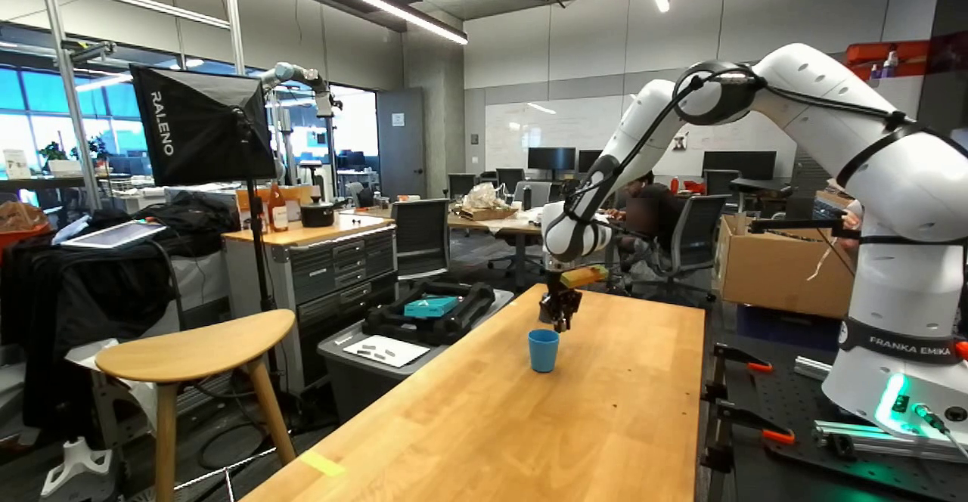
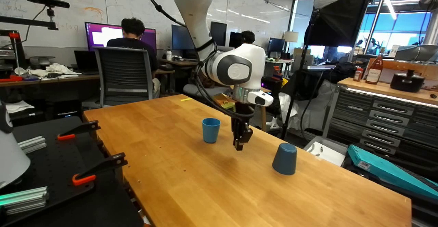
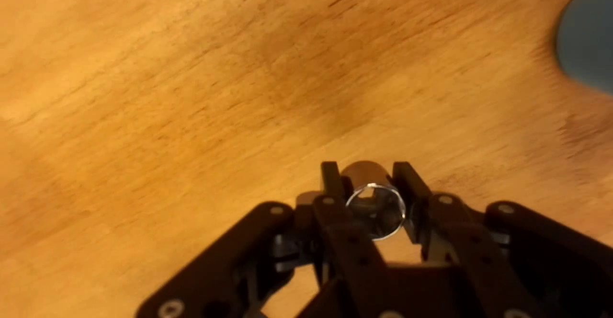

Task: Put the metal thing in the blue cup

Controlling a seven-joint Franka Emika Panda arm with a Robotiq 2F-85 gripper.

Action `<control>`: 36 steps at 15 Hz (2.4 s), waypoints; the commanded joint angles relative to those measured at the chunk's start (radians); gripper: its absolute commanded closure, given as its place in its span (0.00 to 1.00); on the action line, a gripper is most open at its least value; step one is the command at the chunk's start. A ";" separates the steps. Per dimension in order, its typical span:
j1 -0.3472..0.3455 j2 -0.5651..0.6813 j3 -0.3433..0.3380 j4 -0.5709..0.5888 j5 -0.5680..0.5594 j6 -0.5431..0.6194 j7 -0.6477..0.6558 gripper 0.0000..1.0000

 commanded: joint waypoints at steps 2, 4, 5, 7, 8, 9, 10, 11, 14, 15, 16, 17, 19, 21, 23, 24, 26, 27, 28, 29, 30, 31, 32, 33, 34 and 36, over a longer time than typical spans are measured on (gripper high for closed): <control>-0.064 -0.198 0.090 -0.164 0.070 -0.080 -0.186 0.88; -0.078 -0.238 0.116 -0.195 0.109 -0.117 -0.242 0.88; -0.089 -0.256 0.132 -0.211 0.138 -0.116 -0.277 0.88; -0.112 -0.284 0.164 -0.232 0.210 -0.134 -0.344 0.88; -0.120 -0.294 0.177 -0.240 0.246 -0.141 -0.376 0.88; -0.127 -0.302 0.190 -0.249 0.284 -0.136 -0.406 0.88; -0.133 -0.308 0.200 -0.258 0.320 -0.126 -0.432 0.88; -0.143 -0.316 0.214 -0.277 0.367 -0.087 -0.469 0.88; -0.159 -0.324 0.248 -0.317 0.479 -0.003 -0.578 0.88; -0.161 -0.317 0.259 -0.323 0.507 0.029 -0.605 0.88; -0.162 -0.307 0.269 -0.325 0.529 0.057 -0.628 0.88; -0.165 -0.294 0.281 -0.326 0.551 0.092 -0.649 0.88; -0.175 -0.274 0.306 -0.330 0.597 0.155 -0.691 0.88; -0.189 -0.255 0.339 -0.328 0.645 0.207 -0.729 0.88; -0.214 -0.234 0.383 -0.324 0.700 0.274 -0.780 0.88; -0.222 -0.221 0.400 -0.321 0.729 0.301 -0.810 0.88; -0.237 -0.192 0.425 -0.307 0.753 0.335 -0.843 0.43; -0.238 -0.184 0.425 -0.305 0.748 0.334 -0.846 0.42; -0.234 -0.179 0.417 -0.303 0.734 0.319 -0.837 0.37; -0.226 -0.180 0.402 -0.305 0.718 0.301 -0.819 0.29; -0.219 -0.179 0.388 -0.304 0.703 0.279 -0.804 0.21; -0.214 -0.184 0.375 -0.308 0.691 0.260 -0.793 0.12; -0.209 -0.192 0.362 -0.313 0.676 0.242 -0.785 0.06; -0.200 -0.208 0.341 -0.321 0.651 0.214 -0.770 0.01; -0.199 -0.222 0.328 -0.325 0.632 0.186 -0.764 0.00; -0.205 -0.264 0.299 -0.331 0.571 0.105 -0.741 0.00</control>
